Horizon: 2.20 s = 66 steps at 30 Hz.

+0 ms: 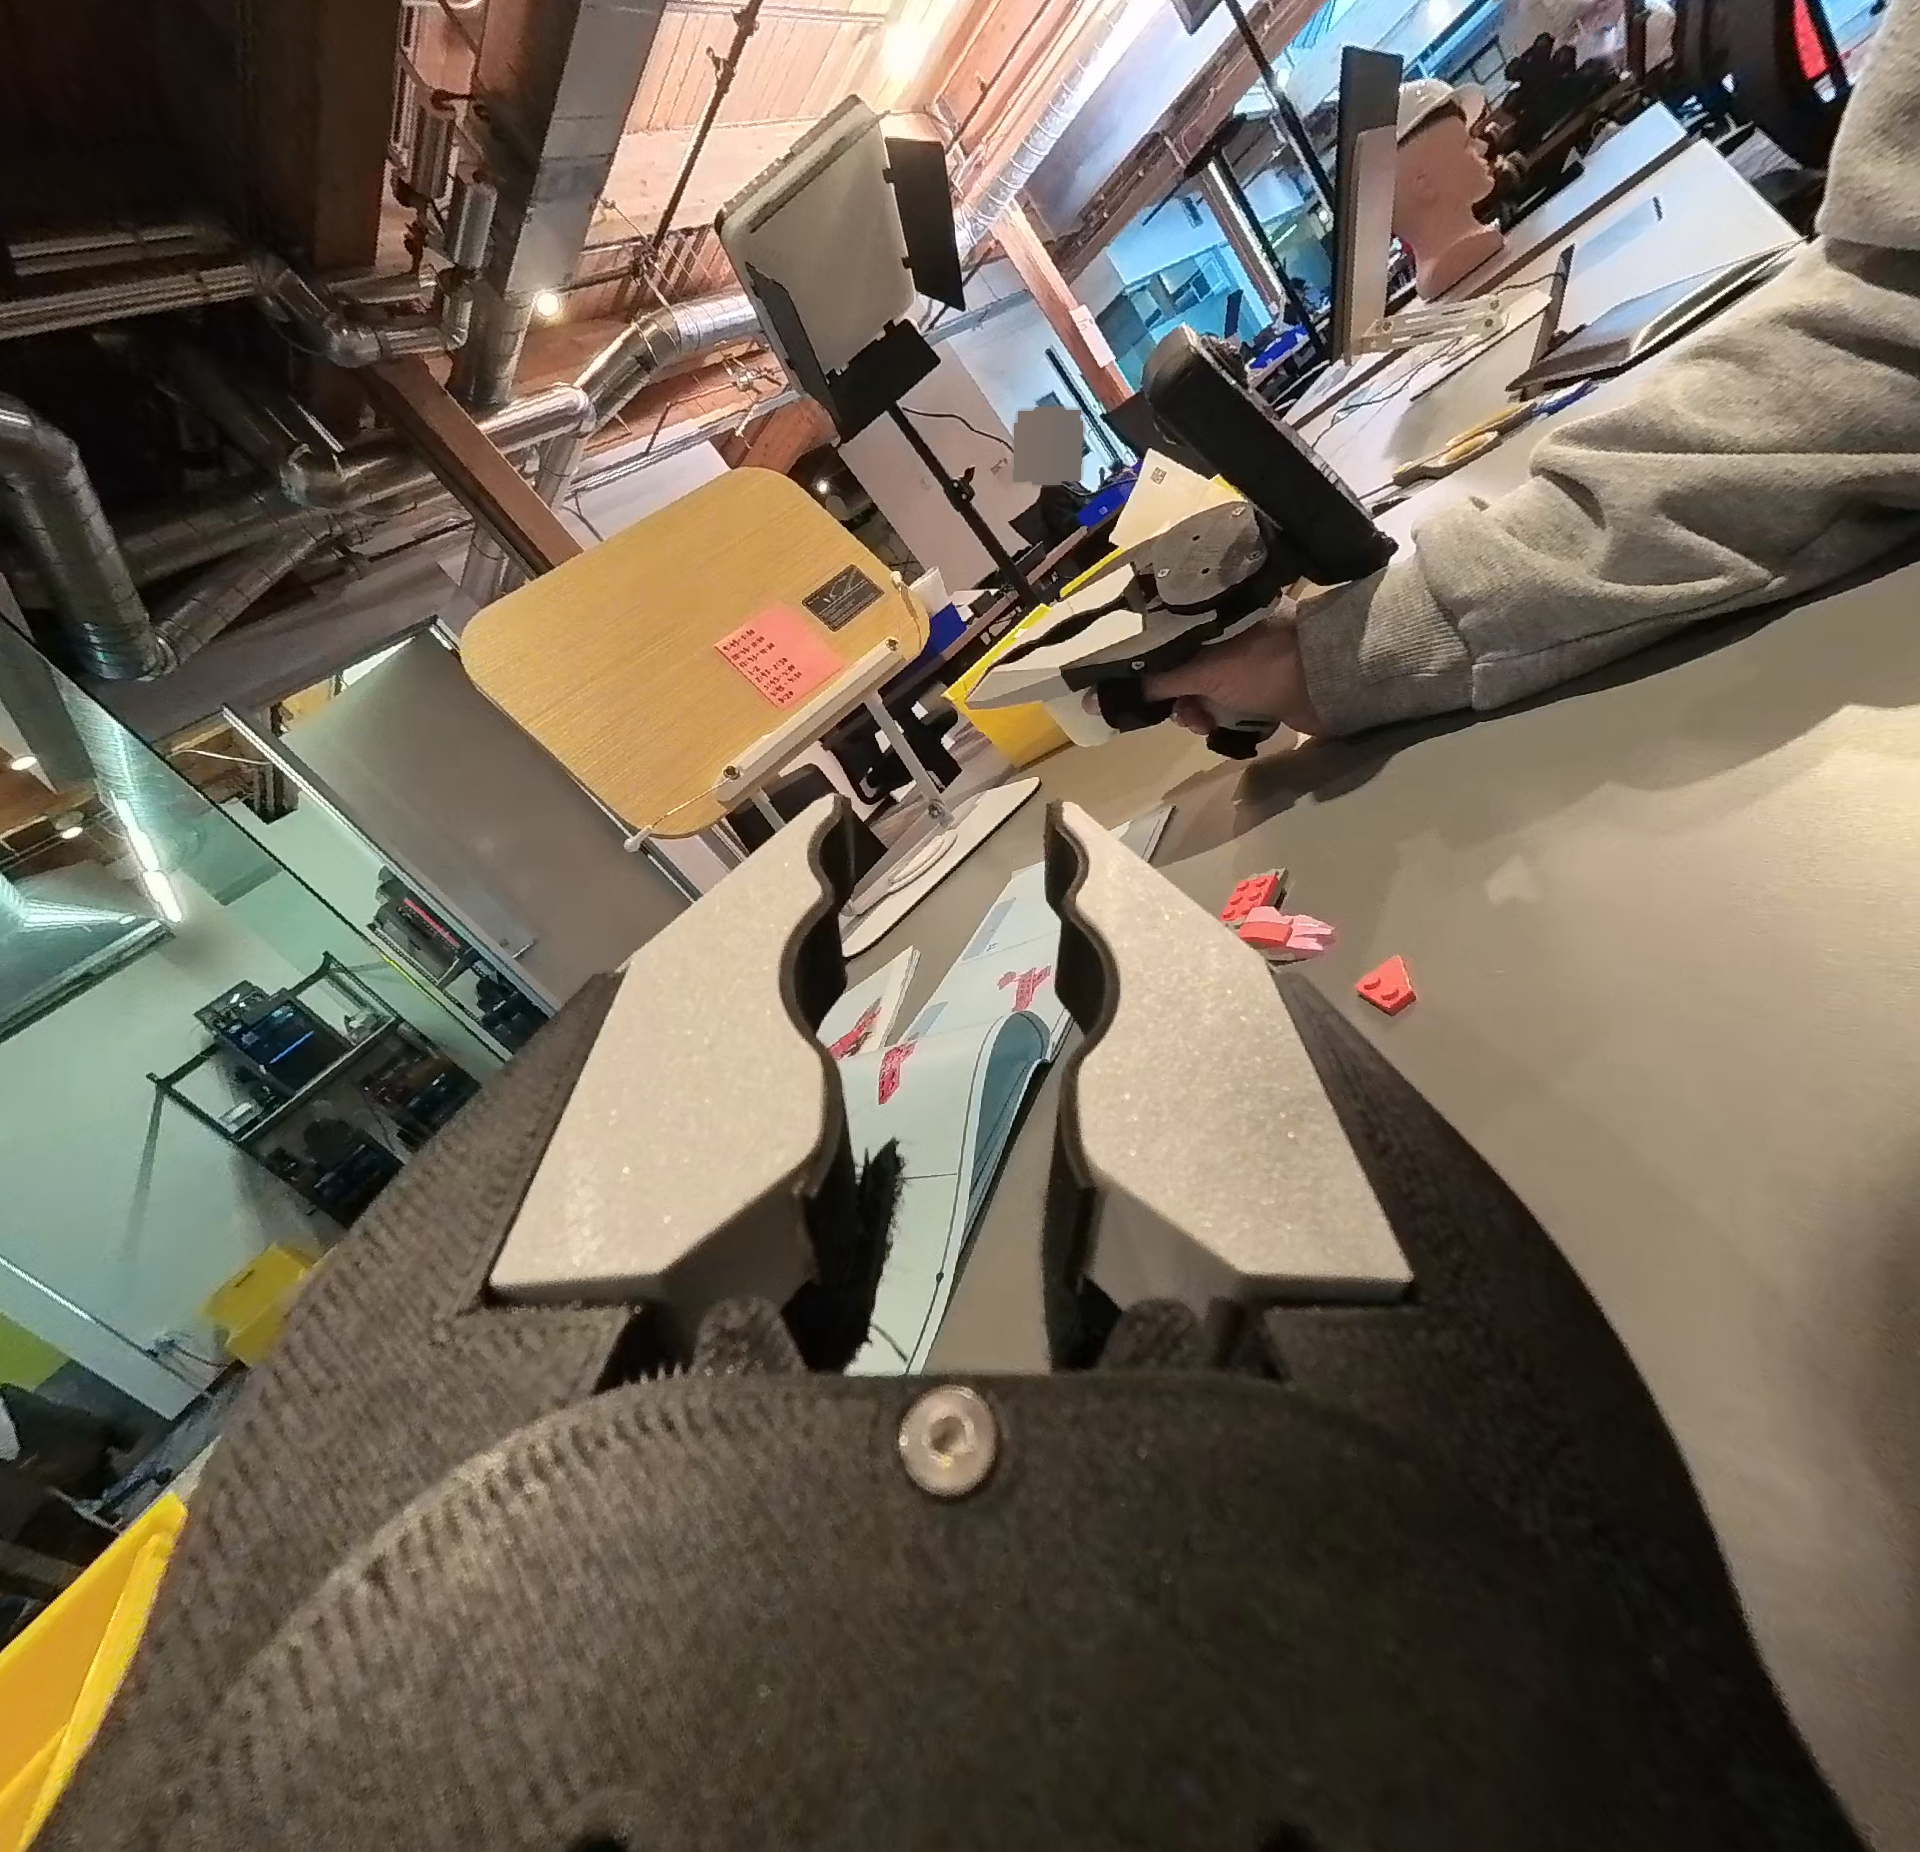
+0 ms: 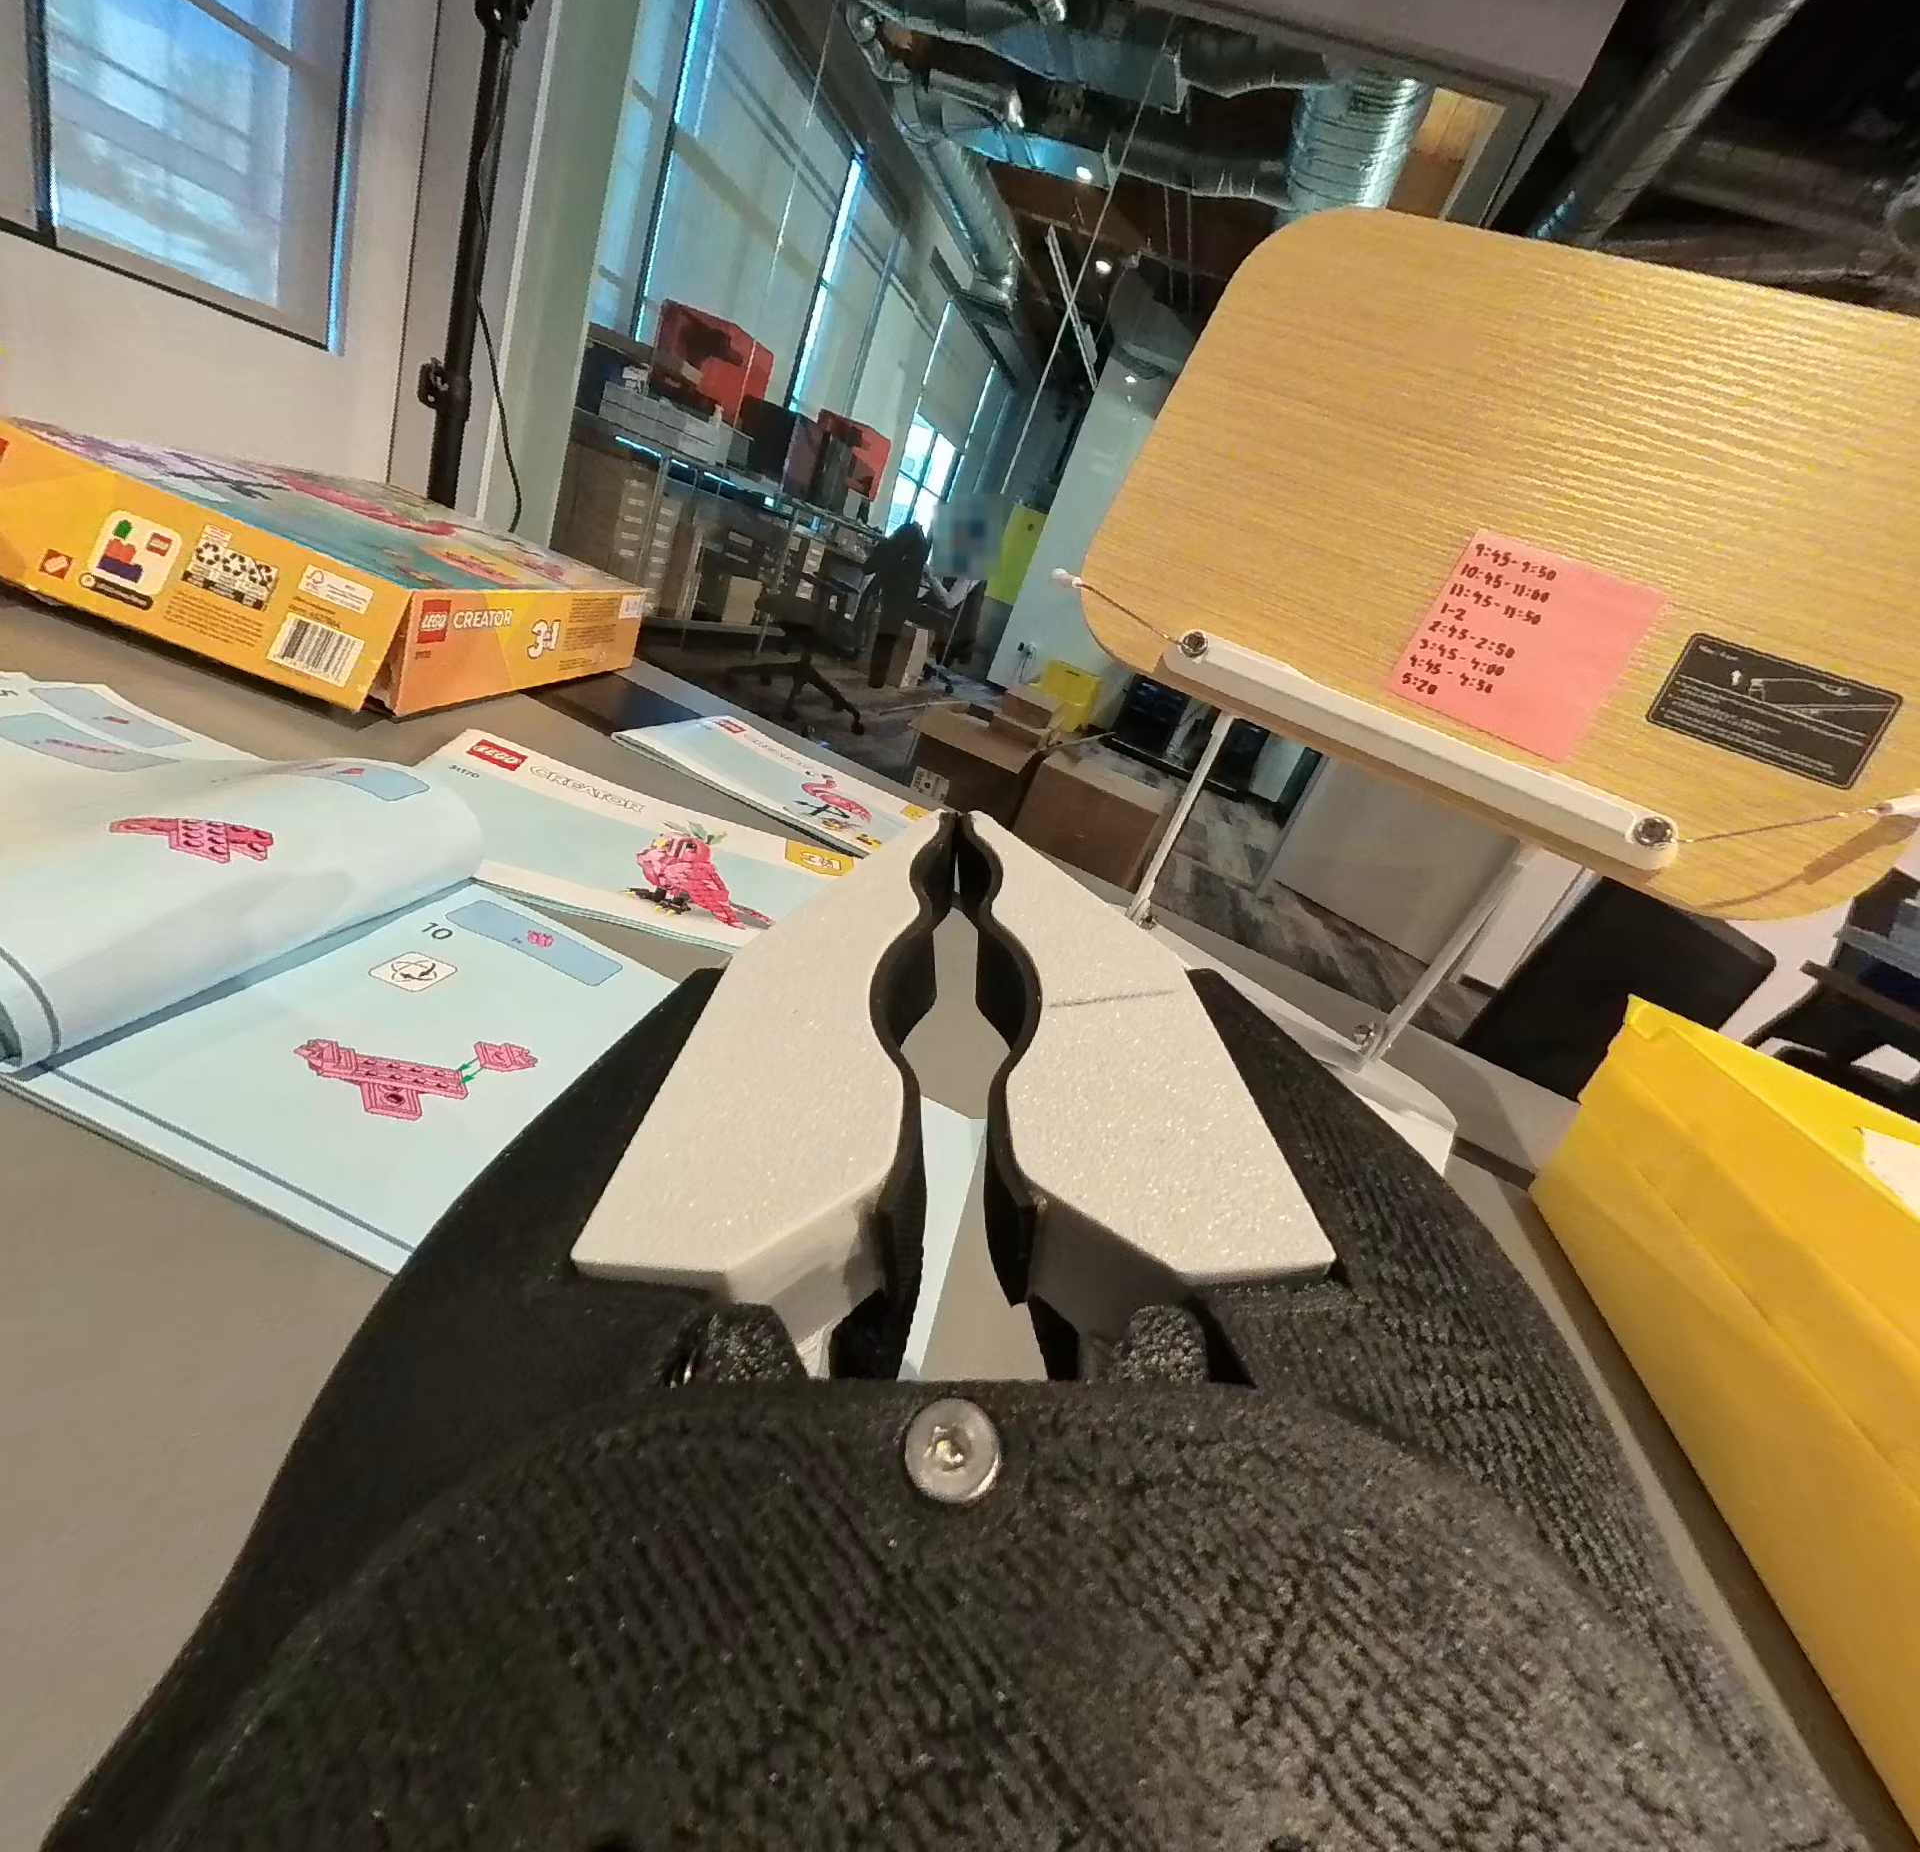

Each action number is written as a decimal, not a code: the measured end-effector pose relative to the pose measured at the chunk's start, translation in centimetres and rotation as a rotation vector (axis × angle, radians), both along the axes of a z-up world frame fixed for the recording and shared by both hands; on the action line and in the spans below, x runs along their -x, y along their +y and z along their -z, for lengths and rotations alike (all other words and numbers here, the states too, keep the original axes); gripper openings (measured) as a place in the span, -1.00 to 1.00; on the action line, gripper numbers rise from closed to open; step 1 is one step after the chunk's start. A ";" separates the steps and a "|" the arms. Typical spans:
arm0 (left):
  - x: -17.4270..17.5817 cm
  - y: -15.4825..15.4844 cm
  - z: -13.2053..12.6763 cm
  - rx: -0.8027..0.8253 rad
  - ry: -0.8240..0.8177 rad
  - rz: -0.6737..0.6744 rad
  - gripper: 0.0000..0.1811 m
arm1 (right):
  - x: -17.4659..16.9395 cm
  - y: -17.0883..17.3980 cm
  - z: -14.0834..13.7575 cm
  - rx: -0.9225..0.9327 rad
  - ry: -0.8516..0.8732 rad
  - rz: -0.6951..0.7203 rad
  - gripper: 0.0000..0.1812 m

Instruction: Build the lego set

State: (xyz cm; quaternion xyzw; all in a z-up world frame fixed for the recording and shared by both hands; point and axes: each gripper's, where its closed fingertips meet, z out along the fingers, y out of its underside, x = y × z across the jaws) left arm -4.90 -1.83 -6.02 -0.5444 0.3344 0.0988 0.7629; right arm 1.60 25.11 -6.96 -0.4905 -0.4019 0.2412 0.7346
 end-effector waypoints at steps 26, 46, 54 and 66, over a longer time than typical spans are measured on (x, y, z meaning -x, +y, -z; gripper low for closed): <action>1.7 1.6 0.4 0.056 -0.064 -0.101 -0.59 | 0.0 -0.2 -0.2 0.013 0.025 -0.022 -1.00; 23.8 -15.7 -7.0 0.176 -0.773 -0.843 -0.47 | -0.1 -0.4 -0.4 0.005 0.029 -0.019 -1.00; 26.8 -13.6 1.4 0.861 -0.755 -0.898 -0.52 | 0.0 -0.5 -0.3 0.002 0.022 -0.023 -1.00; 26.5 -16.1 9.3 1.640 -0.598 -0.943 -0.52 | 0.6 -0.7 0.1 0.018 0.006 -0.052 -1.00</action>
